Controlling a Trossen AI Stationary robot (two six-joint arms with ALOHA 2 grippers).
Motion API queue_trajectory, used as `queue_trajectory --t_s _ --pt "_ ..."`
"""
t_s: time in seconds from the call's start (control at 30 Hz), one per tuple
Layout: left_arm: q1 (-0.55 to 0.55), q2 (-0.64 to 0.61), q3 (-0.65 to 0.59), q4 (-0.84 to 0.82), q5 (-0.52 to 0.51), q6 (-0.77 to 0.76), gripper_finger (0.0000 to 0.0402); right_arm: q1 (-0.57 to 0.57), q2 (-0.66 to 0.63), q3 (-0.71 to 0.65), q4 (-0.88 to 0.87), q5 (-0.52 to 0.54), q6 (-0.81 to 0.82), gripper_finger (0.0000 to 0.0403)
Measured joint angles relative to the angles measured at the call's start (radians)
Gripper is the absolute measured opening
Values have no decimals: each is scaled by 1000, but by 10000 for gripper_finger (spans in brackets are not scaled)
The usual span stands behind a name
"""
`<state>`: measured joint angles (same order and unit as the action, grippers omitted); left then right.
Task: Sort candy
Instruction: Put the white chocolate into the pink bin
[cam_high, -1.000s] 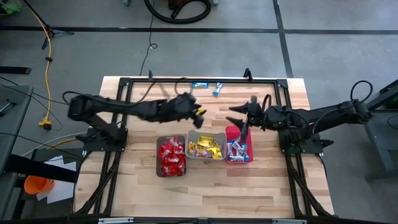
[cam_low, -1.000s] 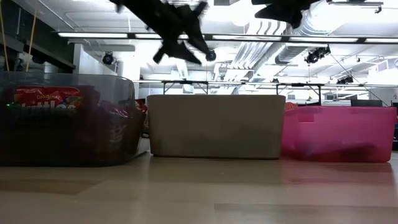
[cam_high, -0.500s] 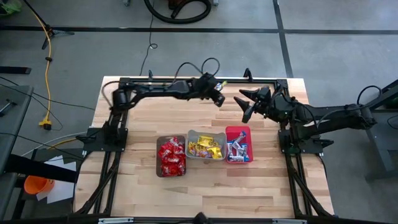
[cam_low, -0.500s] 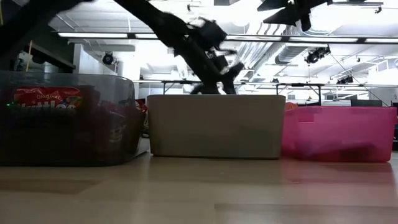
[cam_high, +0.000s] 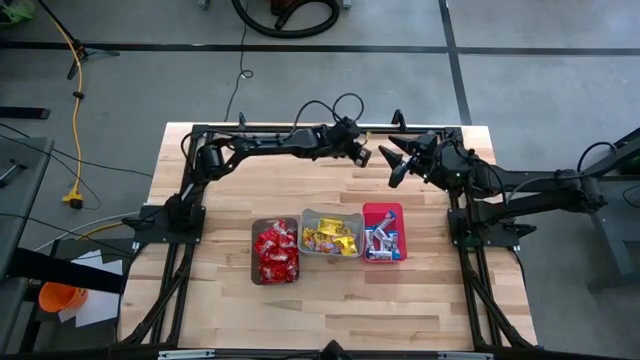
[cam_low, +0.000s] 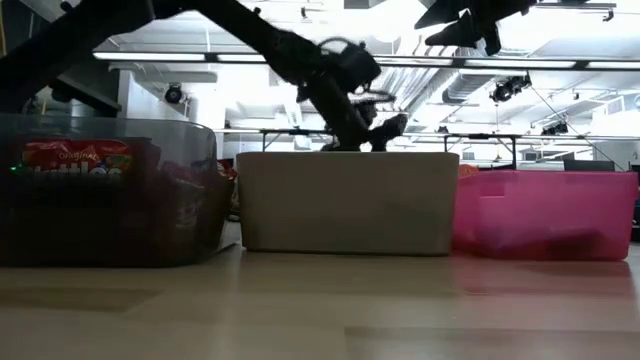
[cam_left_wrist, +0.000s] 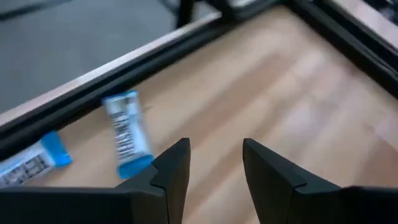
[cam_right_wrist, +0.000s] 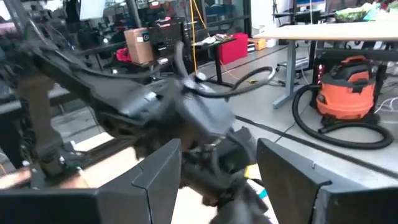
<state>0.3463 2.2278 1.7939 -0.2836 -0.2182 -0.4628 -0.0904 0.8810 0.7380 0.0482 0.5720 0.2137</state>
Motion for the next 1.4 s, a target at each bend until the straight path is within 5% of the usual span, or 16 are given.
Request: queue_trajectory --t_s 0.17,0.37,0.53,0.73,0.87,1.13,1.4 --pt "-75 -70 7 -109 -35 110 113 -21 -8 0 -11 -4 -79 204" --pt "-142 -154 -85 -234 -317 132 52 -99 -30 1 -145 24 40 199" --pt "-162 -368 -459 -116 -282 83 6 -220 3 0 -309 -86 175 149" --pt "-165 -766 -969 350 -94 71 1 -412 149 0 -263 -349 218 25" --pt "-164 -980 -1167 539 -105 22 1 -541 357 49 -206 -527 252 15" --pt "-163 -1182 -1253 506 -160 40 0 -602 777 306 -234 -719 260 2" --pt "-163 -1200 -1254 455 -126 56 0 -601 1006 483 -285 -720 305 1"
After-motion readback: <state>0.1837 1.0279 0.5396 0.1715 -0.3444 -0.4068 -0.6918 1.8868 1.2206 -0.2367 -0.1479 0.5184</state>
